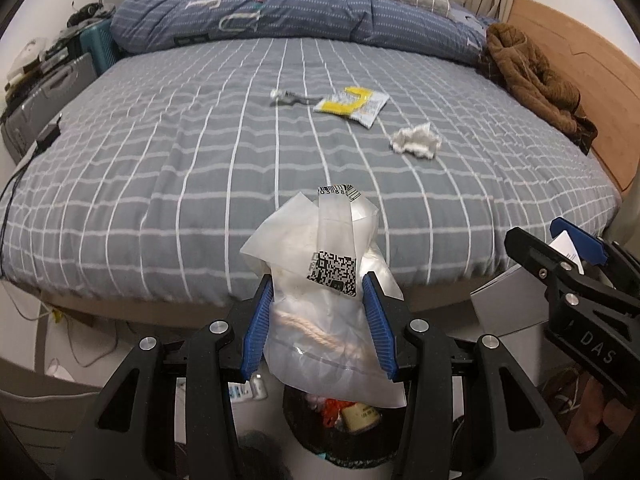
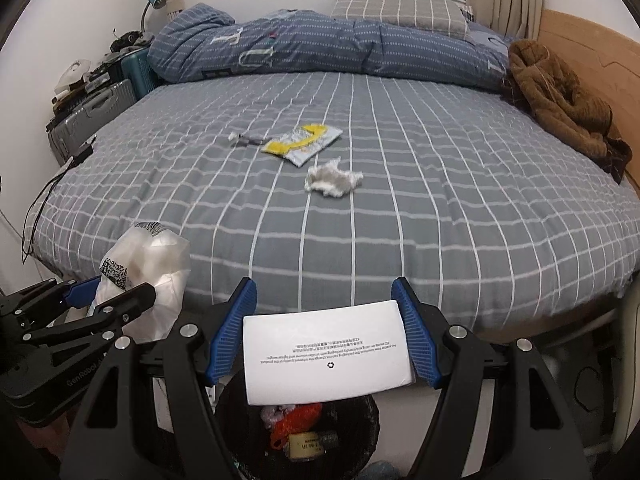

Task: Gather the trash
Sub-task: 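Carry the white wrapper and earphone box down over the wastebasket with both tools, then open the right tool to drop the earphone box while the left tool drops the wrapper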

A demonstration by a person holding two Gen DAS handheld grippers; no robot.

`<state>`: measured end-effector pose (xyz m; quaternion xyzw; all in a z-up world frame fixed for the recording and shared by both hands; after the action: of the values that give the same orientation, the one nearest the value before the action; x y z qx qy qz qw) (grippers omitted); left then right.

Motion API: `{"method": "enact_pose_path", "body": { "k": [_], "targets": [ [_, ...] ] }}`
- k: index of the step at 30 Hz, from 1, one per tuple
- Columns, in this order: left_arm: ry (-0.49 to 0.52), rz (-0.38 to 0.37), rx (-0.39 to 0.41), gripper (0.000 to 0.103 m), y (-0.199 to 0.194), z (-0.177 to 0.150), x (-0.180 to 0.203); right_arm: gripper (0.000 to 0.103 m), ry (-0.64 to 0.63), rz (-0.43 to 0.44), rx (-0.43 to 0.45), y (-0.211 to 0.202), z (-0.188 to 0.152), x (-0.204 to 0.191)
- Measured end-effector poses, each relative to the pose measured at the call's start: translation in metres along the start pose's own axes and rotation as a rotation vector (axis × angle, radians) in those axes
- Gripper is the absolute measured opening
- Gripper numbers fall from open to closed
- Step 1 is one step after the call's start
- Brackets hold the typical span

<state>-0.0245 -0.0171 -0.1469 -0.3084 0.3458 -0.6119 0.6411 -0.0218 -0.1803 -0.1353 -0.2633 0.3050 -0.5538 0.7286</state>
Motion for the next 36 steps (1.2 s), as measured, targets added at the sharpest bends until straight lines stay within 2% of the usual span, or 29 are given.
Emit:
{"method": "enact_pose_path", "body": {
  "k": [16,28,36],
  "targets": [
    [0.029,0.005,-0.097,0.044,0.014,-0.070,-0.002,0.067,0.062,-0.024,-0.101,0.010,-0.063,0.001],
    [0.013,0.032,-0.156,0.044,0.053,-0.101,-0.025,0.067,0.059,-0.019,-0.223,0.057,-0.109,-0.005],
    [-0.005,0.059,-0.175,0.044,0.062,-0.114,-0.044,0.068,0.041,0.007,-0.271,0.075,-0.119,-0.020]
  ]
}}
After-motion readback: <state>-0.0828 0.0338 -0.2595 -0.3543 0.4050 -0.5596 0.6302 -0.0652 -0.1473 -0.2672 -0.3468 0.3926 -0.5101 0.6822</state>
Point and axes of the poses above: each gripper's, at about its wrist camera, not at the fingertips, and y roughly the way its jaws point, x to its right, z to its top, the point moved 9 cm from there along y, roughly the way its jaws point, and after that the axes turned 8 degrees about z, right-handed, at the moved point
